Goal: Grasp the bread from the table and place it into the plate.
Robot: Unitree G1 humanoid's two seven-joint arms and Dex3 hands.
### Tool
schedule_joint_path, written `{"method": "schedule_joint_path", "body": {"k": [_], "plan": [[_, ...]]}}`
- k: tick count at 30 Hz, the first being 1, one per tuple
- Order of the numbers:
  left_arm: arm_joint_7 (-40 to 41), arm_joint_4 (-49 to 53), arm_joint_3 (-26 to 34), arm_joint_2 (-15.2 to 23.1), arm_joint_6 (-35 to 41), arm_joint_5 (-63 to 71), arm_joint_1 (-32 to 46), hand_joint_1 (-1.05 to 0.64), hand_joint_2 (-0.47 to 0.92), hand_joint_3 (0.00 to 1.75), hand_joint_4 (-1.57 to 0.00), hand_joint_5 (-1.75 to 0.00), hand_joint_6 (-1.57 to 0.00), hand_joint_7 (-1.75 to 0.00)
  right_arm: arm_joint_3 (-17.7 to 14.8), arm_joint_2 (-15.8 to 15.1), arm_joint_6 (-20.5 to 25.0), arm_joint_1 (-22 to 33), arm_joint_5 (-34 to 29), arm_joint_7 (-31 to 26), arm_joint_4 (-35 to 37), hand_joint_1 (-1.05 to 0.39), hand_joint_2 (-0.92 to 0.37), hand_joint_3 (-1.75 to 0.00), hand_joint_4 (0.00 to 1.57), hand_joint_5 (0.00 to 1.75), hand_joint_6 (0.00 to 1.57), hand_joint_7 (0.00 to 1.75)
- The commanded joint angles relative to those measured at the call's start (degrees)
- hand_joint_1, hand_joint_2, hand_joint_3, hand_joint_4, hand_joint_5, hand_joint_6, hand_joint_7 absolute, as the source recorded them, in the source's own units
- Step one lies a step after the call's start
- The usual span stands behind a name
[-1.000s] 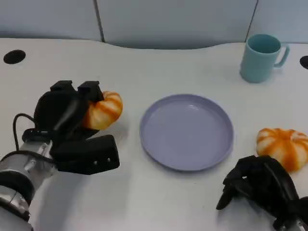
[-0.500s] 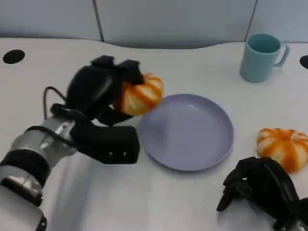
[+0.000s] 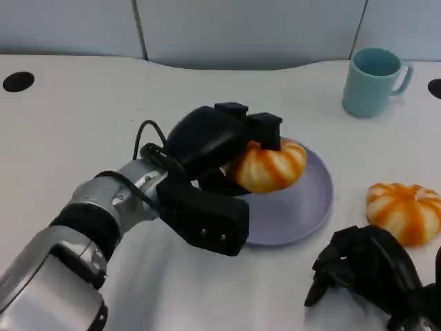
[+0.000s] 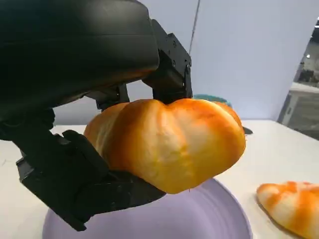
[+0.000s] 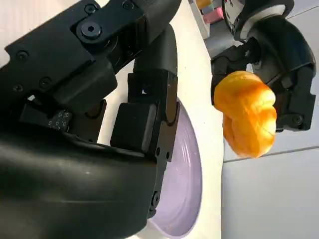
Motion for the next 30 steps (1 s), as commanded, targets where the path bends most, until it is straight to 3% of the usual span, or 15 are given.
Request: {"method": "schedule_joint_path", "body": {"k": [1,3,4,5,6,8,10,11,13,15,17,21,27,30], "plan": [[-2.25,0.62,-0.73,-0.35,1.61,0.46,-1.22,-0.33,0.60,1.16,-0.98,-1.75,-0.78,-1.75,0.06,-0.66,-0.17,0.72,0.74,1.20,-0.38,-1.05,-0.62,0.00,1.57,0.49,1.57,0.35],[-3.84,0.62,-0.74,-0.48,2.41,0.21,-1.25,-0.34,0.63,1.08,-0.99,-1.75,-0.78,-1.75,0.07,-0.69,0.10,0.74,0.72,1.39,-0.43,-1.05,-0.62,0.00,1.57,0.49,1.57,0.34],[-6.13,0.67,-0.57,-0.52,3.01,-0.34,-1.40,-0.32,0.57,1.16,-0.92,-1.71,-0.76,-1.66,0.07,-0.70,0.31,0.79,0.75,1.43,-0.57,-1.05,-0.62,0.00,1.57,0.49,1.57,0.34],[-8.56,0.60,-0.34,-0.45,3.41,-0.94,-1.53,-0.31,0.53,1.20,-0.87,-1.60,-0.75,-1.50,0.11,-0.73,-0.34,0.82,0.65,1.69,-0.47,-1.05,-0.62,0.00,1.57,0.49,1.57,0.34],[-10.52,0.41,-0.10,-0.37,3.82,-1.43,-1.56,-0.30,0.53,1.12,-0.80,-1.39,-0.74,-1.19,0.18,-0.78,-0.53,0.90,0.53,1.70,-0.61,-1.05,-0.63,-0.01,1.57,0.49,1.57,0.33],[-12.65,-0.25,0.16,-0.19,4.74,-1.75,-1.47,-0.31,0.56,0.92,-0.68,-1.18,-0.69,-0.80,0.22,-0.77,-0.54,1.06,0.41,1.53,-0.89,-1.05,-0.63,-0.01,1.57,0.48,1.57,0.33],[-13.99,-1.21,-0.36,0.20,6.30,-0.93,-1.66,-0.38,0.71,0.59,-0.50,-1.22,-0.56,-0.59,0.21,-0.72,0.01,1.25,0.33,1.00,-1.33,-1.05,-0.63,0.00,1.57,0.49,1.57,0.34],[-14.45,-1.61,-0.55,0.34,6.82,-0.68,-1.70,-0.43,0.83,0.37,-0.39,-1.13,-0.47,-0.54,0.21,-0.72,0.16,1.31,0.31,0.87,-1.45,-1.05,-0.63,0.00,1.57,0.49,1.57,0.34],[-16.42,-2.36,-0.28,0.55,7.58,-1.19,-1.71,-0.46,0.90,0.24,-0.34,-1.07,-0.42,-0.52,0.19,-0.78,0.03,1.20,0.31,0.96,-1.25,-1.05,-0.63,0.00,1.57,0.49,1.57,0.35],[-19.28,-3.46,0.28,0.90,8.44,-2.18,-1.67,-0.60,0.92,0.23,-0.14,-0.79,-0.22,-0.45,0.28,-0.89,-0.11,1.17,0.03,0.75,-1.21,-1.05,-0.63,0.00,1.57,0.50,1.57,0.35],[-21.07,-4.97,0.36,1.54,9.14,-2.43,-1.49,-0.68,0.92,0.24,-0.04,-0.64,-0.10,-0.42,0.28,-0.91,-0.10,0.98,-0.04,0.58,-1.04,-1.05,-0.63,0.00,1.57,0.50,1.57,0.35],[-22.87,-7.68,0.38,3.02,9.97,-2.54,-1.04,-0.82,0.92,0.33,0.00,-0.31,-0.01,-0.46,0.21,-1.01,-0.44,0.67,-0.13,0.61,-0.60,-1.05,-0.63,0.00,1.57,0.50,1.57,0.35],[-25.62,-10.44,1.14,4.62,10.55,-3.53,-0.31,-0.89,0.92,0.37,0.00,-0.17,0.00,-0.41,0.04,-1.05,-0.39,0.39,-0.23,0.36,-0.36,-1.05,-0.63,0.00,1.57,0.51,1.57,0.36],[-27.62,-12.19,2.45,5.33,10.64,-5.44,0.49,-0.90,0.92,0.36,0.00,-0.19,0.00,-0.43,-0.01,-1.04,-0.47,0.40,-0.22,0.33,-0.27,-1.05,-0.63,0.00,1.57,0.51,1.57,0.37]]}}
